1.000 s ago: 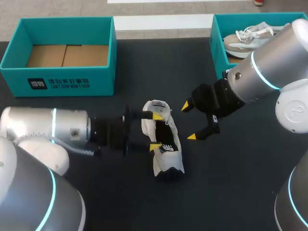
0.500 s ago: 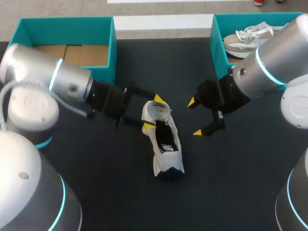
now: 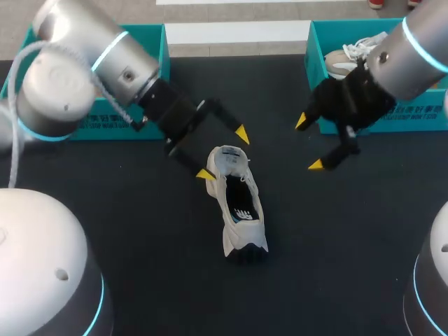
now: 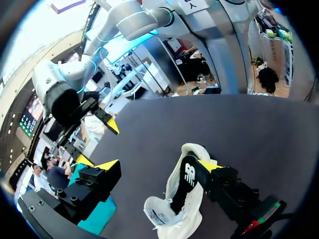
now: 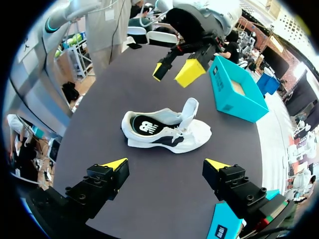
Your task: Take the shoe out of the shoebox, open the shoe tongue, remove and reinsert the insole, then place the shoe into the shoebox
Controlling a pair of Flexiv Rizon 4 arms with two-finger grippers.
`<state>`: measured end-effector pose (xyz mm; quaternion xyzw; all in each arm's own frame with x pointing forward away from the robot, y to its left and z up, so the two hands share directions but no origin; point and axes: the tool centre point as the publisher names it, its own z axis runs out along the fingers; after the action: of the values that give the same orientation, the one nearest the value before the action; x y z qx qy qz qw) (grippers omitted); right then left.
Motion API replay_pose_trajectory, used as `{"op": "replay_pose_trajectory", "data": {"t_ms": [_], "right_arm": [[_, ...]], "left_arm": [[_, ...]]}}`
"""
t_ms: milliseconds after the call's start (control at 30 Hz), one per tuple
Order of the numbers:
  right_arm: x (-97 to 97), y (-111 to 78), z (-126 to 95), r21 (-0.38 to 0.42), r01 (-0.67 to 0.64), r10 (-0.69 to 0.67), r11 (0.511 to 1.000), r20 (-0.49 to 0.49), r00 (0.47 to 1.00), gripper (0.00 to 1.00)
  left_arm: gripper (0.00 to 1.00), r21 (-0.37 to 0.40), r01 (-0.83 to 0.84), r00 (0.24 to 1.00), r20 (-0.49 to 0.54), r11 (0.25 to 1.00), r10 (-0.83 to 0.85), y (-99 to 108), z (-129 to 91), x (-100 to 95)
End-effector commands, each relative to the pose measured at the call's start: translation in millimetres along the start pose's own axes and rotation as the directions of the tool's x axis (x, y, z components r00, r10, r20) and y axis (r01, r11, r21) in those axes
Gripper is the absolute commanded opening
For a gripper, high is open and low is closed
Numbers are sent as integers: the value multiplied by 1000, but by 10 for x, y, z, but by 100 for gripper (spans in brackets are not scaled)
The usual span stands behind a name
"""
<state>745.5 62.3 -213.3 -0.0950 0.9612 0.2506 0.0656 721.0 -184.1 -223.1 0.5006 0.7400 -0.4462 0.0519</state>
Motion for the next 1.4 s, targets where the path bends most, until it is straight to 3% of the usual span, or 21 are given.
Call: {"op": "replay_pose_trajectory", "data": {"t_ms": [33, 300, 433, 633, 833, 867, 900, 933, 1067, 1267, 1400], "right_arm": [[-45, 67, -512, 27, 3, -3, 1000, -15, 1000, 100], [-158, 108, -800, 59, -4, 7, 998, -49, 999, 100], [-169, 97, -945, 148, -32, 40, 989, -54, 998, 100], [-169, 97, -945, 148, -32, 40, 989, -54, 998, 100], [-169, 97, -945, 148, -32, 40, 989, -54, 998, 100], [-169, 97, -945, 148, -32, 40, 989, -54, 998, 100], [-169, 97, -945, 148, -32, 40, 989, -54, 998, 100], [-169, 97, -945, 148, -32, 40, 989, -54, 998, 100], [-169, 97, -945, 148, -32, 40, 989, -54, 998, 100], [-169, 97, -945, 148, -32, 40, 989, -54, 998, 100], [-169, 97, -945, 148, -32, 40, 989, -54, 998, 100]], "left_arm": [[100, 1, 1, 974, -228, 1000, -1, 20, -3, -41], [100, 1, 1, 974, -228, 1000, -1, 20, -3, -41], [100, 1, 1, 974, -228, 1000, -1, 20, -3, -41], [100, 1, 1, 974, -228, 1000, -1, 20, -3, -41], [100, -45, 31, 955, -295, 998, -43, 34, 9, -115], [94, -42, 9, 953, -304, 999, -22, 23, 9, -119], [45, -39, -14, 943, -332, 999, 0, 12, 10, -117], [4, -37, -36, 938, -345, 999, 21, 9, 16, -116], [0, 18, -120, 884, -453, 993, 115, 52, 76, -79], [0, 12, -249, 776, -596, 968, 207, 95, 262, -5], [0, 12, -249, 776, -596, 968, 207, 95, 262, -5]]}}
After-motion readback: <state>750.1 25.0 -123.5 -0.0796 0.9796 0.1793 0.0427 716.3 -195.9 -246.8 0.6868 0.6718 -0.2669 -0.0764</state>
